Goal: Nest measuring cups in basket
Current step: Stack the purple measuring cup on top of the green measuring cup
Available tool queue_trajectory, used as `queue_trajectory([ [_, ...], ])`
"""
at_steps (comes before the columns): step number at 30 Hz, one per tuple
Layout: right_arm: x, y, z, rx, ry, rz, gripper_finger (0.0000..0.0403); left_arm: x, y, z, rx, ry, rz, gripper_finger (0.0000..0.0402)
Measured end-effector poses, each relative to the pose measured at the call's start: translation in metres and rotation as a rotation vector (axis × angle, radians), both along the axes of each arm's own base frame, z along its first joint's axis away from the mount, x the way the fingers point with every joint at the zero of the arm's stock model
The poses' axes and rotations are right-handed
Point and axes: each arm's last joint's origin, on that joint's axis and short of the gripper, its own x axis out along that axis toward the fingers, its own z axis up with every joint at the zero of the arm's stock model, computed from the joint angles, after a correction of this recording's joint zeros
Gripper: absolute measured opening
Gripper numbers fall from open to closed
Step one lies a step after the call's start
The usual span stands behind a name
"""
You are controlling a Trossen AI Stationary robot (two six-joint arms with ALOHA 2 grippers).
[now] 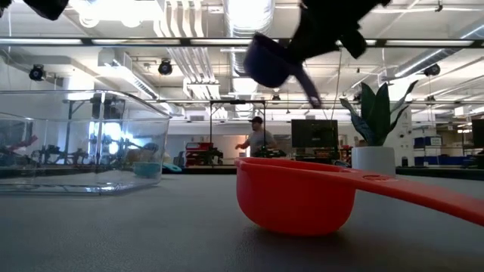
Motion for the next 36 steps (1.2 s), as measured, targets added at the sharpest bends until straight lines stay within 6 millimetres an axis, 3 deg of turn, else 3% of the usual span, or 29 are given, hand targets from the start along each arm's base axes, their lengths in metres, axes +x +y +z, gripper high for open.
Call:
queue_trajectory([
  [5, 0.032, 0.009, 0.01, -0.176, -0.02, -0.099, 0.0009, 0.012, 0.013, 0.003, -0.039, -0.017, 0.083, 0.0274],
  [15, 0.081, 0.022, 0.01, -0.321, 0.037, -0.109, 0.0009, 0.031, 0.034, 0.009, -0.029, -0.022, 0.21, 0.0278],
  [23, 0.097, 0.02, 0.005, -0.362, 0.06, -0.13, 0.0009, 0.045, 0.03, 0.007, 0.023, 0.022, 0.21, 0.0278],
  [36, 0.102, 0.021, 0.01, -0.369, 0.059, -0.124, 0.0008, 0.095, 0.03, 0.007, 0.12, 0.123, 0.314, 0.0278],
])
